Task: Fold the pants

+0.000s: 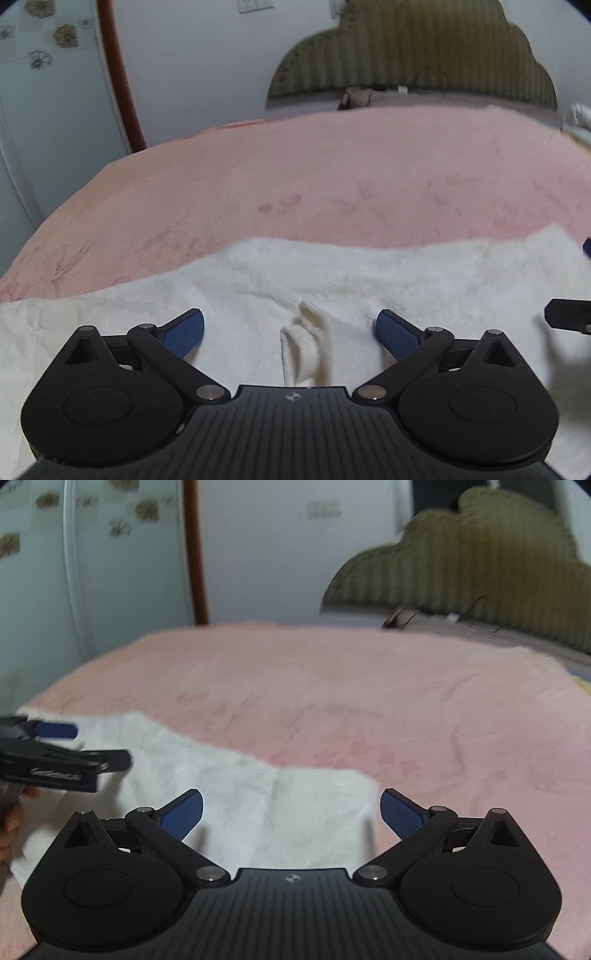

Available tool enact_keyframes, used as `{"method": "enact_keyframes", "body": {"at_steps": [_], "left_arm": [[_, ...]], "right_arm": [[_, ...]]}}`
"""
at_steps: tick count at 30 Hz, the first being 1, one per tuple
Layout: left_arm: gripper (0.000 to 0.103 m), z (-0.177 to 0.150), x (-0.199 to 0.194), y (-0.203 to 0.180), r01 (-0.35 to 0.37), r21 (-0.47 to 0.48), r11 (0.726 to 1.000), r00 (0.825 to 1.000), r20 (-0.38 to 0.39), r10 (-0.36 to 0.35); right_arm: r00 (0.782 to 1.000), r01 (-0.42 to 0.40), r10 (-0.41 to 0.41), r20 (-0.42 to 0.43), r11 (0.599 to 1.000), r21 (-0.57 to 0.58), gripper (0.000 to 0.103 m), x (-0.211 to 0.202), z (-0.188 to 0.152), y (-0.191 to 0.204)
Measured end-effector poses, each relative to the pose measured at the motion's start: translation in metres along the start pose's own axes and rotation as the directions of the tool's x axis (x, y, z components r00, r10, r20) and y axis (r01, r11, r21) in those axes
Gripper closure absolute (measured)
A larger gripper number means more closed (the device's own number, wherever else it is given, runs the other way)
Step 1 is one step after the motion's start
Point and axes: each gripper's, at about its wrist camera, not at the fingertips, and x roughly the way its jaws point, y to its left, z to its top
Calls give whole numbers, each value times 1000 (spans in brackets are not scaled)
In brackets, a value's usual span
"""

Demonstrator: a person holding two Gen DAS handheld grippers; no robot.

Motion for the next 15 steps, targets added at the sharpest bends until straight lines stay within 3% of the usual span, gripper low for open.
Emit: {"method": "enact_keyframes", "body": {"at_steps": [2, 5, 6, 8, 10, 12, 13, 15], "left_arm": [[2, -1, -9, 4, -5, -22, 1000, 1000, 22, 6], [1, -5, -31, 14, 27, -49, 998, 998, 52, -24], [1, -6, -39, 18, 39, -64, 997, 997, 64, -35], [0, -14, -49, 20, 75, -75, 994, 994, 88, -68], [0, -23, -46, 10, 73, -3, 997, 995, 74, -72], [0, -32, -38, 3, 29, 44, 999, 998, 51, -32], [3, -34, -42, 4, 32, 27, 999, 997, 65, -34], [1, -34, -54, 5, 46, 12, 999, 995, 84, -47]], "right_arm": [[990, 130, -135, -44, 988, -88, 0, 19, -6, 5], [963, 270, -269, 19, 963, -16, 0, -1, -8, -3], [960, 278, -277, 49, 961, -2, 0, -12, -11, -4], [980, 186, -186, 77, 983, 1, 0, -32, -18, -5], [993, 118, -117, 31, 992, -52, 0, -40, -30, 2], [972, 227, -235, -21, 955, -191, 0, -36, -51, 12], [968, 251, -251, 27, 949, -190, 0, -44, -59, 10], [947, 320, -318, 33, 940, -120, 0, -59, -65, 0]]}}
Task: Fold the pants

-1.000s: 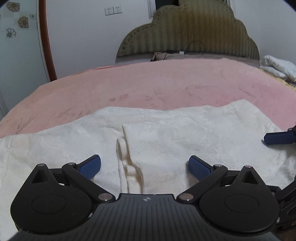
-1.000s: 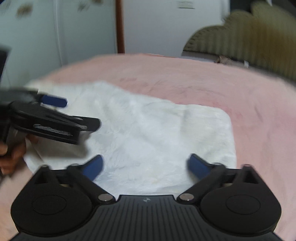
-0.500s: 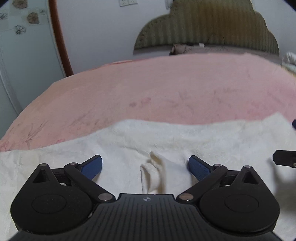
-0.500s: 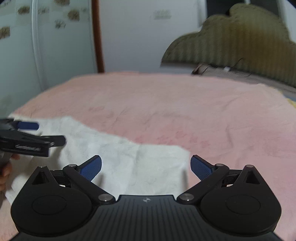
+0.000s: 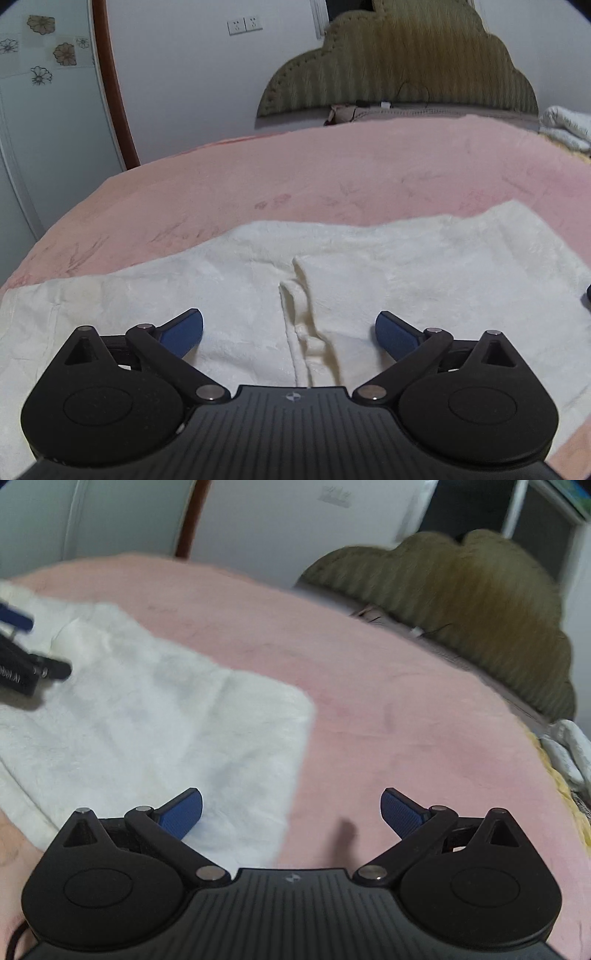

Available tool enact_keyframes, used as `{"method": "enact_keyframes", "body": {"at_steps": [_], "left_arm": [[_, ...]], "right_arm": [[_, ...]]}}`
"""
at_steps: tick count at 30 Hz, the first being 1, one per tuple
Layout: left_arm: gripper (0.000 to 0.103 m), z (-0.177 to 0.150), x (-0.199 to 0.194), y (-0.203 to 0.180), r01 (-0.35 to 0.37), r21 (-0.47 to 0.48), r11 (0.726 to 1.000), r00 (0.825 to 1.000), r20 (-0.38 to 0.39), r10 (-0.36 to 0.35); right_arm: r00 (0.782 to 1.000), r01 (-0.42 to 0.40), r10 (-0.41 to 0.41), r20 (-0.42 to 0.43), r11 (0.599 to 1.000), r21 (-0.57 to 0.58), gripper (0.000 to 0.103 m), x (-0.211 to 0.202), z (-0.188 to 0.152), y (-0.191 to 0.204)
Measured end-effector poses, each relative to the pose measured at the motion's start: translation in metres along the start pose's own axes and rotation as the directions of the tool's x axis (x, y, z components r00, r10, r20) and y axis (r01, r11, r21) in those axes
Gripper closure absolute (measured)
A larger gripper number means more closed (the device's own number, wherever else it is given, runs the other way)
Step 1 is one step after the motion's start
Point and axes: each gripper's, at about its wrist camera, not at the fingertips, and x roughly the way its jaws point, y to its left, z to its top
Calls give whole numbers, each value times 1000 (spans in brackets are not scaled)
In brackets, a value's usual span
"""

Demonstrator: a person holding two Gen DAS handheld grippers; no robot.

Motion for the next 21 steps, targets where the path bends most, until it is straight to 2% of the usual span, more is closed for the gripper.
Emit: {"method": "enact_keyframes", "body": {"at_steps": [2, 5, 7, 8, 9, 11, 14, 15, 18, 21], "left_arm": [[0, -2, -8, -1, 38, 9, 999, 999, 17, -39], [0, -10, 0, -10, 14, 44, 999, 1000, -18, -13], [0, -15, 0, -11, 3, 21, 1000, 1000, -9, -3], [0, -16, -1, -11, 1, 11, 1000, 1000, -10, -1], [0, -16, 0, -10, 0, 5, 1000, 1000, -14, 0], [0, -17, 0, -10, 0, -7, 1000, 1000, -7, 0], [0, -17, 1, -10, -2, -19, 1000, 1000, -9, 2], [0, -18, 1, -10, -1, -22, 1000, 1000, -8, 1], [0, -19, 2, -8, 6, -34, 999, 1000, -12, -7], [0, -19, 2, -7, 12, -40, 999, 1000, -13, -12]], "right_arm": [[998, 37, -40, 48, 997, 62, 0, -18, -4, -9], [988, -110, 101, 114, 991, 73, 0, -33, -4, -6], [984, -153, 152, 88, 988, -6, 0, -28, -4, 14], [989, -134, 137, 47, 989, -55, 0, -22, -5, 24], [994, -97, 102, 47, 991, -89, 0, -19, -6, 34], [992, -72, 79, 95, 994, -77, 0, -27, 0, 43], [972, -181, 180, 149, 983, -6, 0, -34, 14, 47], [968, -211, 210, 138, 977, -2, 0, -29, 17, 50], [973, -229, 229, 37, 973, -1, 0, -4, 15, 60], [959, -283, 282, 23, 954, 104, 0, 2, 7, 51]]}}
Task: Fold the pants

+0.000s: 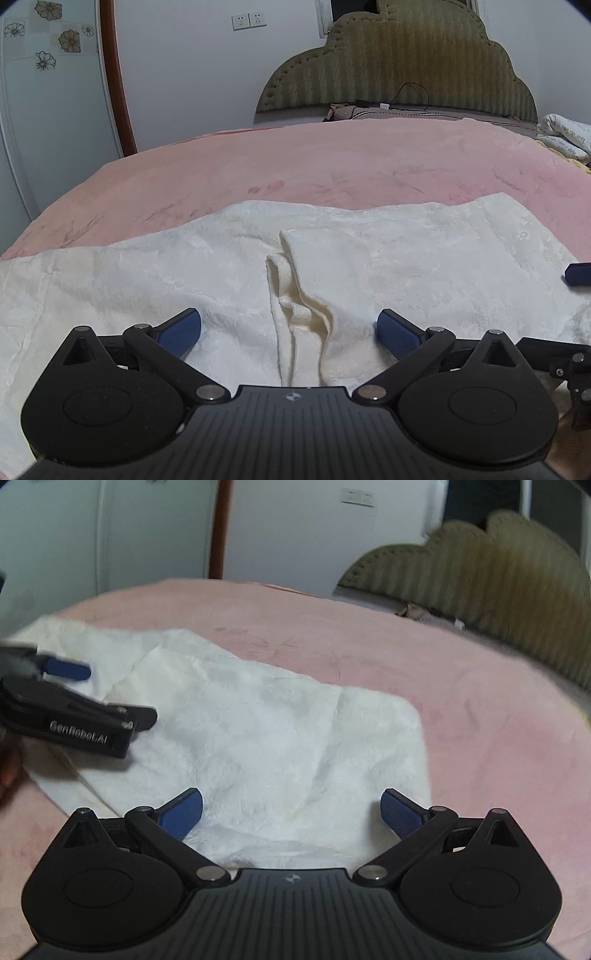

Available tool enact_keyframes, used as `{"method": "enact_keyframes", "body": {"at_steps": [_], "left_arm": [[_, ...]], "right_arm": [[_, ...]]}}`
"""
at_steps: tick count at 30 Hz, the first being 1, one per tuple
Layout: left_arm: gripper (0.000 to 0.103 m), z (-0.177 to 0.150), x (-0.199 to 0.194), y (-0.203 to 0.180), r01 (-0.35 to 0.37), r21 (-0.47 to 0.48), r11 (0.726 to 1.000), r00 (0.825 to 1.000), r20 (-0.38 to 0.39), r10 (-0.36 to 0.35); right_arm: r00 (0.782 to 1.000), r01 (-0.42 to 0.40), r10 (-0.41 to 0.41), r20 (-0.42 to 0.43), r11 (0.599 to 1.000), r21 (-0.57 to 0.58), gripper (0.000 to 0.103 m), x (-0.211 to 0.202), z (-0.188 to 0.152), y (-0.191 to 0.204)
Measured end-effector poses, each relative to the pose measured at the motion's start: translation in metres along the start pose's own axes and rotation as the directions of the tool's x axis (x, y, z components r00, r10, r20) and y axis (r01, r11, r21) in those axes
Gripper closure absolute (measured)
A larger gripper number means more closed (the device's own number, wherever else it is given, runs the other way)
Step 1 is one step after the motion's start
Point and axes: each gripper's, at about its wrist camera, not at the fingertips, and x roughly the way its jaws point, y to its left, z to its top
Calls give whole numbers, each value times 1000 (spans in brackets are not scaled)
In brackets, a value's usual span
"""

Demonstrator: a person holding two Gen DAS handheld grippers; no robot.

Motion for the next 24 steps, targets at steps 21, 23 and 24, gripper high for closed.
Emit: {"method": "enact_keyframes", "body": {"at_steps": [21, 23, 24], "left_arm": [[0, -3, 6, 15, 51, -69, 996, 998, -20, -52], [0, -3, 6, 14, 50, -68, 996, 998, -20, -51], [0, -3, 6, 15, 50, -68, 996, 998, -20, -51]], "right_arm": [[999, -45, 45, -3, 998, 48, 0, -3, -2, -8], [999, -45, 45, -3, 998, 48, 0, -3, -2, -9], [999, -45, 45, -3, 998, 48, 0, -3, -2, -8]]}}
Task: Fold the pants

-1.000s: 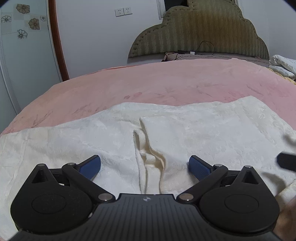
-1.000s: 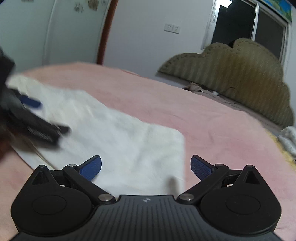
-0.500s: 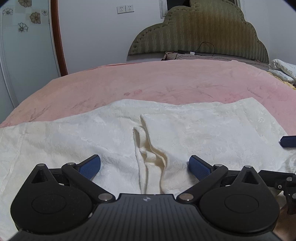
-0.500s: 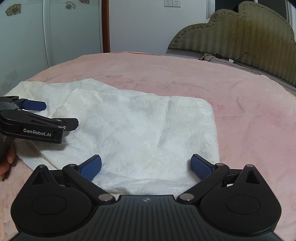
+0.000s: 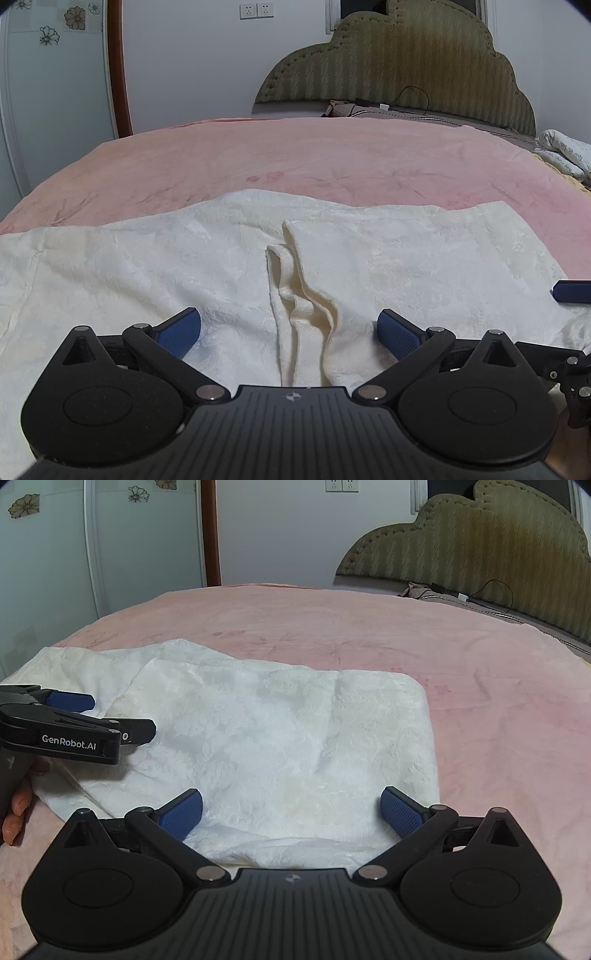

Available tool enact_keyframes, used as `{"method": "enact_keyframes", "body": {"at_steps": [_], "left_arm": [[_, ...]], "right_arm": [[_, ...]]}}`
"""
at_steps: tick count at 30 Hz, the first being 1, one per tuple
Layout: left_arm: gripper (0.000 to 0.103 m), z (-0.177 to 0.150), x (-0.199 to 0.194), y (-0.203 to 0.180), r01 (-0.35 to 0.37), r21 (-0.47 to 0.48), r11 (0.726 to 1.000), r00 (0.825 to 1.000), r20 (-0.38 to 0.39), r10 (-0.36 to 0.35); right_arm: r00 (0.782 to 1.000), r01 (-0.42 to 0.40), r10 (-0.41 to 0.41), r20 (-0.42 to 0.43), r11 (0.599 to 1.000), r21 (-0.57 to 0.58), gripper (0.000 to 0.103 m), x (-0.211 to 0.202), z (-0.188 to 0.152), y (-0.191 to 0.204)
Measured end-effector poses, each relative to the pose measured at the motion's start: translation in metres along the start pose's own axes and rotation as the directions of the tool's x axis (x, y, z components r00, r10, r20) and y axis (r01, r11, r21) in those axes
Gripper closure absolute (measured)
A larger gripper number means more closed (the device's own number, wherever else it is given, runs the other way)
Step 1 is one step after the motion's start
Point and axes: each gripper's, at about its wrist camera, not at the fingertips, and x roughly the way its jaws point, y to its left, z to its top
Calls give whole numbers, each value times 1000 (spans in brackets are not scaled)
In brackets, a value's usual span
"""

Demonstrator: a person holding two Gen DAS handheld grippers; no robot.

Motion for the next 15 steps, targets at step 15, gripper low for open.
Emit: {"method": "enact_keyframes", "body": {"at_steps": [15], "left_arm": [[0, -1, 0, 0, 1, -1, 1000, 1000, 1, -1]], "right_arm": [[1000, 3, -3, 0, 1000, -4, 0, 0, 0, 1]]}}
